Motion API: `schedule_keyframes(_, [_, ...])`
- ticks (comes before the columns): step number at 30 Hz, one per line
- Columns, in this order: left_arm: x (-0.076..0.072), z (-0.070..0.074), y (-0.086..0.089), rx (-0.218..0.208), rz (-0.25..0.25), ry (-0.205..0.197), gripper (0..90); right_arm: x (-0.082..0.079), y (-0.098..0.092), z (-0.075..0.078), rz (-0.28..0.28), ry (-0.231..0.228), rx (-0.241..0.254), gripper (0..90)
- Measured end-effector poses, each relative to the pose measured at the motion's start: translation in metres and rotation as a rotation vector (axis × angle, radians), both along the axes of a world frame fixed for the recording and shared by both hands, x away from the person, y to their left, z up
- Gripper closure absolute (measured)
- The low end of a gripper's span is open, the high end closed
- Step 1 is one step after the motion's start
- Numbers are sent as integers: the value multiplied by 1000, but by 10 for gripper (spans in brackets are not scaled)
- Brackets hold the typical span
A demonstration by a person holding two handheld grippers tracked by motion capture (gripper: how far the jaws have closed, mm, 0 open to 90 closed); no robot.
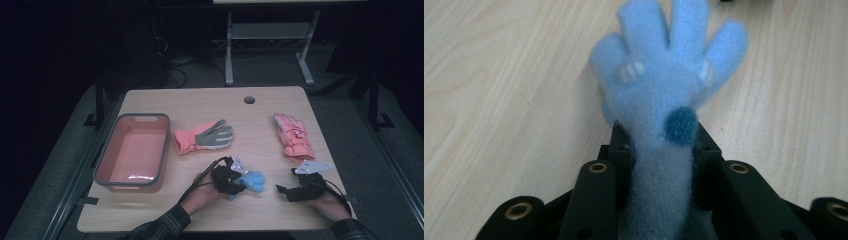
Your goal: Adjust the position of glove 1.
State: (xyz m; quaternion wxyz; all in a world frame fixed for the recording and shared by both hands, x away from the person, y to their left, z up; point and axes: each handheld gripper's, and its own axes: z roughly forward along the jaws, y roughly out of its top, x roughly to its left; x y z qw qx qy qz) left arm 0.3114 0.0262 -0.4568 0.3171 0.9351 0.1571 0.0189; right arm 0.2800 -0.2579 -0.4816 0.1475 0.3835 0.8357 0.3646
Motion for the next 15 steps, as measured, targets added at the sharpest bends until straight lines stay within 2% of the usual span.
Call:
schedule_keyframes(2, [1,1,1,-28,15,26,711,0,0,0,0,-1,0,136])
schedule_keyframes(7, [3,7,8,-63,15,63,713,0,0,0,-2,-1,2,136])
schedule_keyframes(15, [8,21,19,-99,27,87,713,0,0,0,0,0,-1,136])
